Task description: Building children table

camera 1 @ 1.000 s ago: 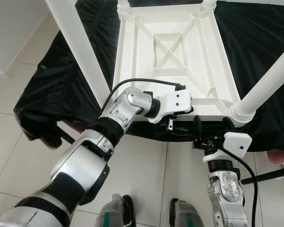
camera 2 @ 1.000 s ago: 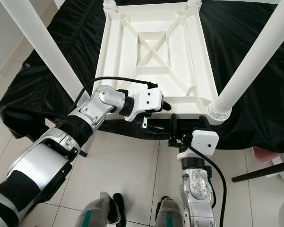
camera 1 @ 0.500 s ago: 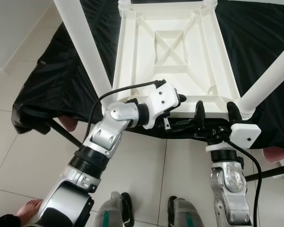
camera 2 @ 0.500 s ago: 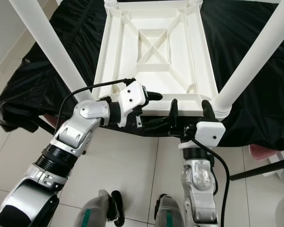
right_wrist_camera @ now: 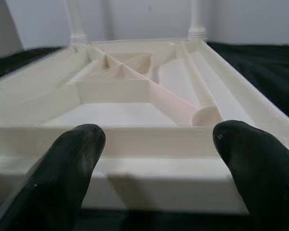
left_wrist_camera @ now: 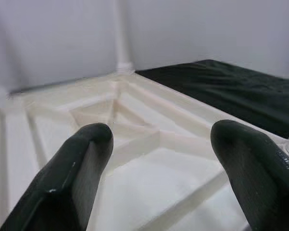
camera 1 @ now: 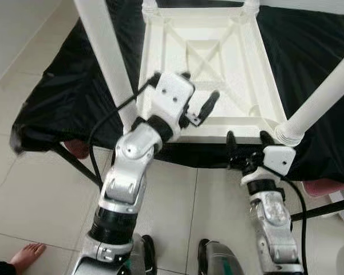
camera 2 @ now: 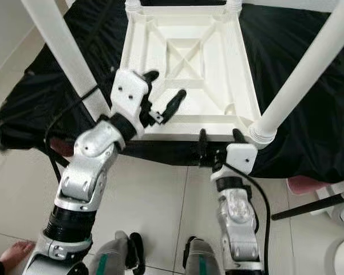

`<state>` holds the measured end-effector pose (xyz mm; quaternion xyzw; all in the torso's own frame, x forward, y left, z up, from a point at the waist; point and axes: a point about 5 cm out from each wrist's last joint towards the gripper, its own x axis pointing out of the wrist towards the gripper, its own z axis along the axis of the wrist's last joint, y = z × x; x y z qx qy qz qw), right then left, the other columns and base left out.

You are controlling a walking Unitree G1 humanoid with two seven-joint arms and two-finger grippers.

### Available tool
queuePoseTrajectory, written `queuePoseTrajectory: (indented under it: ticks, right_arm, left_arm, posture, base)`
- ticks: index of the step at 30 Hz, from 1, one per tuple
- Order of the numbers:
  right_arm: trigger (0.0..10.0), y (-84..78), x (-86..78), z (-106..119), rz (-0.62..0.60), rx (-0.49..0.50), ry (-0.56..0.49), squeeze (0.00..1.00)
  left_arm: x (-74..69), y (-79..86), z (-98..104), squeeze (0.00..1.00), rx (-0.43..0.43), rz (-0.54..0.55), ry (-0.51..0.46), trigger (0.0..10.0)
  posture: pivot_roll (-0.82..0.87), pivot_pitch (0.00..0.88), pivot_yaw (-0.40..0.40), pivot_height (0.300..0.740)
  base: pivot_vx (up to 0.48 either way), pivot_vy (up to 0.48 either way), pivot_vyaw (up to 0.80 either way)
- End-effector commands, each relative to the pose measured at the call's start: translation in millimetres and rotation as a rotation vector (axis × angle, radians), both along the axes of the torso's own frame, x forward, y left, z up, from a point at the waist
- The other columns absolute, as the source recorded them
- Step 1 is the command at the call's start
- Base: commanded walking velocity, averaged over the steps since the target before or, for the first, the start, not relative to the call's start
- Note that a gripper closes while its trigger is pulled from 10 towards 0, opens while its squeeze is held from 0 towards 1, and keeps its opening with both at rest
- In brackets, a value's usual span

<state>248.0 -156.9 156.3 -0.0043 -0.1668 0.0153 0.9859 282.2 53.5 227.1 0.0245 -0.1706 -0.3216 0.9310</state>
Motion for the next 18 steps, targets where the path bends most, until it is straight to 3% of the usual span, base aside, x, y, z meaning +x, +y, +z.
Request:
queuePoseTrajectory:
  ticks: [1, 5, 10, 18]
  right_arm:
    - [10.0, -1.8, 0.8, -2, 0.009, 0.002, 0.014, 0.00]
    - [10.0, 1.2, 8.7, 9, 0.051, -0.007, -0.016, 0.00]
    - [10.0, 1.2, 14.8, 17, 0.069, -0.014, -0.041, 0.00]
    - [10.0, -2.5, 16.0, 21, 0.072, -0.024, -0.052, 0.00]
  left_arm:
    - [0.0, 19.6, -11, 0.00, -0.061, 0.161, 0.052, 10.0]
    - [-6.2, 36.8, -28, 0.00, -0.043, 0.291, 0.077, 10.0]
    - [-3.7, 40.8, -33, 0.00, -0.034, 0.333, 0.088, 10.0]
    - [-3.7, 39.6, -23, 0.00, -0.078, 0.329, 0.063, 10.0]
  posture:
    - [0.02, 0.132, 0.010, 0.740]
    - [0.03, 0.134, -0.023, 0.740]
    - [0.03, 0.130, -0.032, 0.740]
    - [0.02, 0.129, -0.028, 0.740]
  base:
    - [0.000, 0.000, 0.00]
    - [0.000, 0.000, 0.00]
    - [0.000, 0.000, 0.00]
    - [0.000, 0.000, 0.00]
